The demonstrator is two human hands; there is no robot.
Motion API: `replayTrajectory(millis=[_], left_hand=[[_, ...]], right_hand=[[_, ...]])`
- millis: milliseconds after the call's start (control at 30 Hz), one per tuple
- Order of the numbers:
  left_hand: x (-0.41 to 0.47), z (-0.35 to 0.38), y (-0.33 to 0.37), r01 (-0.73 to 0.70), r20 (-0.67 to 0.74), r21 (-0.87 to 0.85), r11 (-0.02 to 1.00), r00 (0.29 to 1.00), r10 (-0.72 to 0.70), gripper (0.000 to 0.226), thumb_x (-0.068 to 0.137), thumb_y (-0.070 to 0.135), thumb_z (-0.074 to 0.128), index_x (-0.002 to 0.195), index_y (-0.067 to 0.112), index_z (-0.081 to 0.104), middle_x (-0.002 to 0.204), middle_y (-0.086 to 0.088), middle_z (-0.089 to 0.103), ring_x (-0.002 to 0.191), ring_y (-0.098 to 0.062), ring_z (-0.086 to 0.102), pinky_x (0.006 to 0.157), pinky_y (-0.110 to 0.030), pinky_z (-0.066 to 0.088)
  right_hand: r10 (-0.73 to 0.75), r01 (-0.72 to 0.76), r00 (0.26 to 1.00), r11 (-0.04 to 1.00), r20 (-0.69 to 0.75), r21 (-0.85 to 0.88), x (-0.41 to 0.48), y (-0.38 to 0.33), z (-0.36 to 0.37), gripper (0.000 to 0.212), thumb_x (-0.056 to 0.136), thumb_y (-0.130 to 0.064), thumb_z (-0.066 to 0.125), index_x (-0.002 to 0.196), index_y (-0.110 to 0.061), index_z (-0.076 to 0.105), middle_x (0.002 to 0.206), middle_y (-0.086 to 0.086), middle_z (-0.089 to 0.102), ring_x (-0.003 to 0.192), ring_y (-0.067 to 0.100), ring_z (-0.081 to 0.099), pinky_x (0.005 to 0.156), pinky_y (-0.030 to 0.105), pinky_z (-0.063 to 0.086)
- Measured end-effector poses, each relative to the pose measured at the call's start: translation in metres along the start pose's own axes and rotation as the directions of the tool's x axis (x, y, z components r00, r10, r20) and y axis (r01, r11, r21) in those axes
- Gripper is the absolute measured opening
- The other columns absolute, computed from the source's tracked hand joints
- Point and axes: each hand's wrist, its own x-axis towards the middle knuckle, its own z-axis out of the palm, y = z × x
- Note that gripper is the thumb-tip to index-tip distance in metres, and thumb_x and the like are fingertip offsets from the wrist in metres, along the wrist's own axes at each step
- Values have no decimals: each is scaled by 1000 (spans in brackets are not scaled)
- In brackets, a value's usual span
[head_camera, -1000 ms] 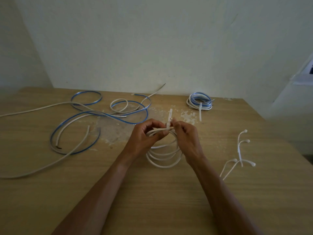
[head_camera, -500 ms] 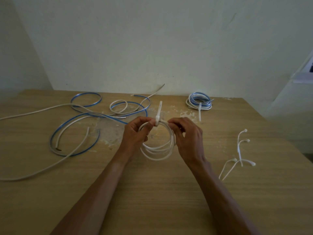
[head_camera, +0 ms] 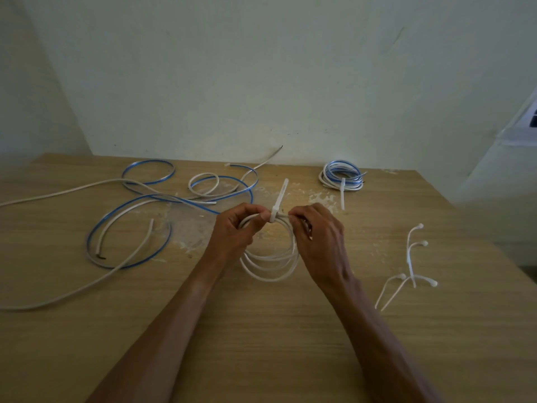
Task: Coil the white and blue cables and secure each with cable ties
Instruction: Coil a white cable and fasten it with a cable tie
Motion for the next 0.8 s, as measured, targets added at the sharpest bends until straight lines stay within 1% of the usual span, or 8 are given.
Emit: replayTrajectory(millis=[67, 133, 267, 433, 567, 633, 700, 800], left_hand=[[0, 0, 1, -28, -23, 33, 999, 999, 28, 4, 88, 22, 74, 89, 18, 75, 64, 11, 65, 59, -7, 53, 51, -21, 43], [1, 0, -1, -18, -56, 33, 999, 998, 20, 3, 89, 20, 74, 88, 18, 76, 64, 11, 65, 58, -6, 53, 50, -19, 42], [3, 1, -7, 62, -91, -91, 994, 993, -70, 7, 92, 22, 72, 88, 18, 77, 62, 1, 53, 56, -8, 45, 50, -24, 37], [4, 0, -6, 59, -29, -52, 997, 998, -60, 13, 89, 22, 74, 95, 10, 76, 59, 11, 57, 53, -5, 46, 51, -24, 38], [0, 6, -1, 63, -4, -67, 996, 998, -63, 5, 88, 18, 75, 89, 13, 76, 58, 12, 59, 53, -4, 47, 50, -24, 39], [-1, 7, 1, 61, -5, -75, 995, 998, -62, 5, 86, 19, 76, 88, 15, 76, 58, 11, 60, 52, -4, 48, 50, -24, 39], [-1, 5, 1, 64, -15, -65, 996, 998, -65, 3, 86, 19, 77, 87, 17, 76, 59, 10, 62, 52, -4, 49, 50, -24, 39], [1, 3, -1, 72, -10, -40, 997, 997, -72, 4, 88, 19, 75, 90, 16, 77, 60, 9, 61, 53, -3, 49, 51, -24, 39]], right_hand=[[-28, 28, 999, 1000, 22, 1, 0, 0, -1, 5, 95, -11, 65, 97, -11, 70, 89, 1, 61, 79, 14, 54, 72, 20, 41], [-65, 65, 998, 998, 24, -5, -1, -3, -1, 5, 95, -11, 65, 96, -10, 70, 88, 2, 60, 80, 15, 54, 72, 22, 41], [-85, 84, 996, 995, -18, -46, -2, -9, 6, 3, 93, -7, 67, 94, -8, 69, 85, 5, 60, 77, 18, 54, 71, 20, 37], [-53, 50, 996, 998, -78, -41, -3, -4, 6, 4, 91, -8, 70, 94, -7, 71, 85, 6, 62, 78, 20, 56, 72, 24, 41], [-17, 12, 993, 999, -119, -45, -4, -3, 6, 2, 91, -9, 70, 93, -9, 71, 84, 4, 62, 77, 17, 53, 70, 28, 43], [-9, 7, 994, 1000, -106, -21, -4, -3, 7, 3, 91, -10, 71, 94, -9, 71, 85, 2, 62, 77, 14, 52, 70, 25, 43], [-15, 17, 997, 1000, -80, 20, -4, -2, 9, 4, 91, -11, 72, 95, -11, 73, 85, 0, 63, 77, 10, 52, 72, 19, 41], [66, -57, 996, 989, -62, 136, -3, -1, 7, 10, 86, -11, 77, 95, -15, 77, 84, -4, 59, 73, -1, 52, 71, 7, 38]])
